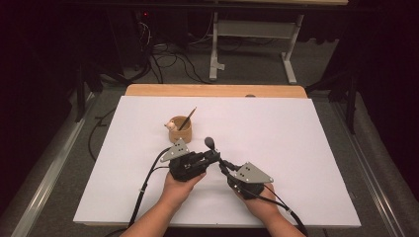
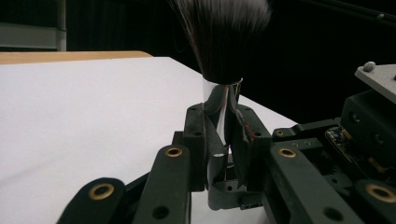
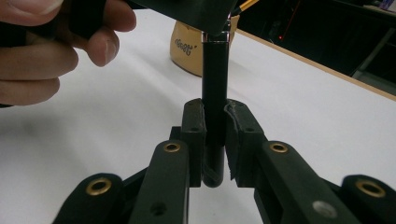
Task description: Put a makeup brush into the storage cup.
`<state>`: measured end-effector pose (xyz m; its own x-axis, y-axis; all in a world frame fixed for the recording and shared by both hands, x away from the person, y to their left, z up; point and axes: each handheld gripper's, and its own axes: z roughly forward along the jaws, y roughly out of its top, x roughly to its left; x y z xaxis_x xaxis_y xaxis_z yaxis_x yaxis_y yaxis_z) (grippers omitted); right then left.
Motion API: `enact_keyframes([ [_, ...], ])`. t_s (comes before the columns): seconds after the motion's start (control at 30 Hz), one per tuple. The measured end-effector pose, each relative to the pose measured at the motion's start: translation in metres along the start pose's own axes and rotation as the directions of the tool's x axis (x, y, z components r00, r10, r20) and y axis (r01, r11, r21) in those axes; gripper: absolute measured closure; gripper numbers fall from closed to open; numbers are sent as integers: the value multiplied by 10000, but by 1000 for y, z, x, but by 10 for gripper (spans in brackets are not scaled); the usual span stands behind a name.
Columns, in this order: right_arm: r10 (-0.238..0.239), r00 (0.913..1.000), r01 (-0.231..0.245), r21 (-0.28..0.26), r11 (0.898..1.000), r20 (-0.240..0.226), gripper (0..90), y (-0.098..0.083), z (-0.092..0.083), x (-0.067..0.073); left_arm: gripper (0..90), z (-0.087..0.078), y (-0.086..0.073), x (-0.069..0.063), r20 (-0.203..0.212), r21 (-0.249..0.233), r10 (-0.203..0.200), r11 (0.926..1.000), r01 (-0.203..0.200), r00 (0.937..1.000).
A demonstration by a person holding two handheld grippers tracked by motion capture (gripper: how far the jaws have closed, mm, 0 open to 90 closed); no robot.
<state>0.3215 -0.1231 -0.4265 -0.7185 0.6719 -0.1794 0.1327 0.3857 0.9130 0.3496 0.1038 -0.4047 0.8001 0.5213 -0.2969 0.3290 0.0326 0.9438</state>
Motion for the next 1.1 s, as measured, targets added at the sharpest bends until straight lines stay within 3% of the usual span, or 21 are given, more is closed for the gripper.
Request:
enact_keyframes([
  [0.2, -34, 10000, 34, -55, 10000, -8, 792, 0, 0, -1, 766, 0, 0, 0, 60, -20, -43, 10000, 43, 10000],
  [0.47, 262, 9996, -262, -30, 9997, -89, 723, 1, -1, -3, 766, 1, -1, -2, 80, 15, -7, 10000, 7, 10000],
  [1.1, 502, 9982, -502, -21, 9987, -320, 599, 1, -1, -5, 766, -3, -1, 0, -213, 28, 141, 9999, -140, 9997],
])
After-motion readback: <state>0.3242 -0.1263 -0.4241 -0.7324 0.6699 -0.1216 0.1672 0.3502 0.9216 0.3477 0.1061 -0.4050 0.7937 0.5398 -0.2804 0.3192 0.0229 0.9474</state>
